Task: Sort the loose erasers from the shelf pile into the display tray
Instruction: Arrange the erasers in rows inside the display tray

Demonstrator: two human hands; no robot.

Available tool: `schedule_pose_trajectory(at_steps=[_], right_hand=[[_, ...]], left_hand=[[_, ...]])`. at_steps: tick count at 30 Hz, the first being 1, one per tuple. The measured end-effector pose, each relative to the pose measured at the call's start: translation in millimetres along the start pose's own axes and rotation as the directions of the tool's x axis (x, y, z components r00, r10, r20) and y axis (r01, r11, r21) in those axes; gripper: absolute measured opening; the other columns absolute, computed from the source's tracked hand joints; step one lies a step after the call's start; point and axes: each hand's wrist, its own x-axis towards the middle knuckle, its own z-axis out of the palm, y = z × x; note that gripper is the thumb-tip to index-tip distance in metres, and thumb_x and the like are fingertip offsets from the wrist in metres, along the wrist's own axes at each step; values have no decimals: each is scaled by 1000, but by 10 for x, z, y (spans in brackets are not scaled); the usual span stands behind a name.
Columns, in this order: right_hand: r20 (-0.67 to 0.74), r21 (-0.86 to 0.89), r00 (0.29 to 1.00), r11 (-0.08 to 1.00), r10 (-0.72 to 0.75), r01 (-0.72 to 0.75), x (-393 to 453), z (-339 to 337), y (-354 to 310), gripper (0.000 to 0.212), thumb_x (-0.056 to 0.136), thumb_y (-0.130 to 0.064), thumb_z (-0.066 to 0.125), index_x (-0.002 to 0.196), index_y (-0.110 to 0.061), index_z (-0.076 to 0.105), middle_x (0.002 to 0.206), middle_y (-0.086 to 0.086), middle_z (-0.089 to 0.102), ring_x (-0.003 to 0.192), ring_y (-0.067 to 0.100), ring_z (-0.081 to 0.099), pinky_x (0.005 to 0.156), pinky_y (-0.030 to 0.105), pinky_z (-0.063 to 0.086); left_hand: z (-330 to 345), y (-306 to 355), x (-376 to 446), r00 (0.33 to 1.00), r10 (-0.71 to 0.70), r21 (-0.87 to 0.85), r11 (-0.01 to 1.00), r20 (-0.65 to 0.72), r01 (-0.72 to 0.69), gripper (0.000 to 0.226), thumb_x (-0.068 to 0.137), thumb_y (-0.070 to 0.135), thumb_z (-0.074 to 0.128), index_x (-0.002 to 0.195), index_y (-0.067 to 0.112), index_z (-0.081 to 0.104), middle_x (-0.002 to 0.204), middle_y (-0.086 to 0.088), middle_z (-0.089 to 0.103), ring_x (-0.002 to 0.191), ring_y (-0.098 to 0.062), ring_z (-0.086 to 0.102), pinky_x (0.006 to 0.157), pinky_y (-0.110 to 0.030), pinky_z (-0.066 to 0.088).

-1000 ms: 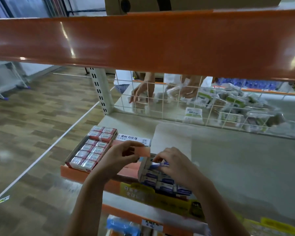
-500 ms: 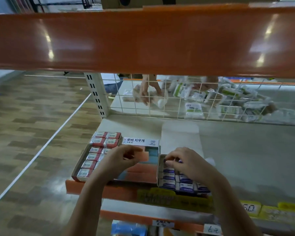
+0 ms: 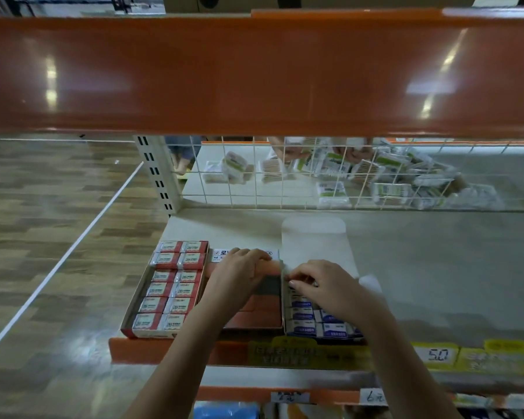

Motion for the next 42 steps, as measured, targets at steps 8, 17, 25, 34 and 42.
schedule_pose_trajectory(at_steps=[8,17,25,34,42], right_hand=[[-33,5,999,1000,18,-18,-13,9,-25,22,94,-27,52,111,-20,66,101,-5,63,90,6,52,70,9,36],[-52,13,998,999,31,-30,-11,97,-41,22,94,-28,52,109,-21,66,101,-4,64,91,7,53,76,15,39],[-102,23,992,997,74,-72,-4,135,-82,25,93,-36,52,104,-20,67,93,-7,64,84,4,54,71,13,40],[-157,-42,977,988,141,-150,41,207,-185,24,90,-41,54,99,-20,63,94,-5,64,84,9,56,75,24,47],[-99,-16,984,988,151,-154,43,170,-152,25,91,-39,53,103,-19,63,98,-2,63,87,12,56,76,24,46]], left_hand=[[4,-14,-22,999,36,100,994,-26,-33,34,97,30,42,128,26,54,129,4,49,118,-12,38,86,-20,35],[-7,-44,-14,995,95,165,982,17,-97,35,99,31,38,132,29,50,132,7,50,120,-12,38,90,-20,33],[1,12,46,986,142,360,918,87,-164,30,97,28,42,123,24,54,125,2,54,113,-19,43,90,-27,41],[-16,54,143,985,122,373,914,118,-158,32,94,34,47,124,24,54,124,1,54,114,-19,46,93,-32,40],[-86,26,71,992,111,174,977,67,-121,36,89,44,54,121,28,52,118,9,59,110,-12,49,91,-27,32]])
